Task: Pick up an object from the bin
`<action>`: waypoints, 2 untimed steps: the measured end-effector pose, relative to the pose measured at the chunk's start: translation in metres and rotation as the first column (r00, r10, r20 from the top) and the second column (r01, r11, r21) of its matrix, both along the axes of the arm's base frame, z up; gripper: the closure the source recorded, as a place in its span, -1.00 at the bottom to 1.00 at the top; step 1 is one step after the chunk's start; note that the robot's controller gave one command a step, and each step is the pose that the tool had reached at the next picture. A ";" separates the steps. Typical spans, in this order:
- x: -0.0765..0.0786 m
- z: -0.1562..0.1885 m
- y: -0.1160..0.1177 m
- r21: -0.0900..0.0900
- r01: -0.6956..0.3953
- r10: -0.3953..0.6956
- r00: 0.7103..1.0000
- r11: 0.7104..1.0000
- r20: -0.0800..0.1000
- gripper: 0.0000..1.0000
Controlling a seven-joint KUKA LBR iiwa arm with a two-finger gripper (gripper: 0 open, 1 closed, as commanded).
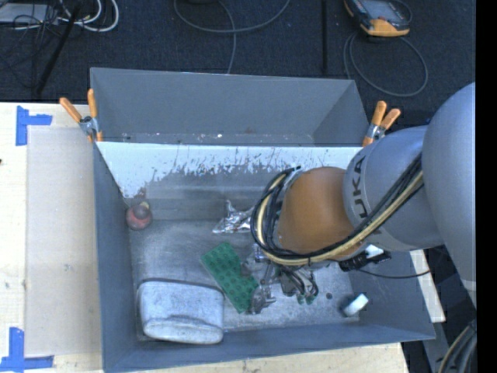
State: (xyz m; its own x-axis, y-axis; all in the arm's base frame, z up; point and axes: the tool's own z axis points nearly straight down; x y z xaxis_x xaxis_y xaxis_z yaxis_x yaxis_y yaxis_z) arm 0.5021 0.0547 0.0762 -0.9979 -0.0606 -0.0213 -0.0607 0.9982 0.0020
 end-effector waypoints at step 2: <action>-0.008 0.226 -0.013 -0.003 0.025 -0.025 1.000 1.000 -0.012 1.00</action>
Offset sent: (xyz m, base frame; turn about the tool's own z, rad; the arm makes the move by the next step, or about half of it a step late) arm -0.0136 -0.0006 0.0763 0.0969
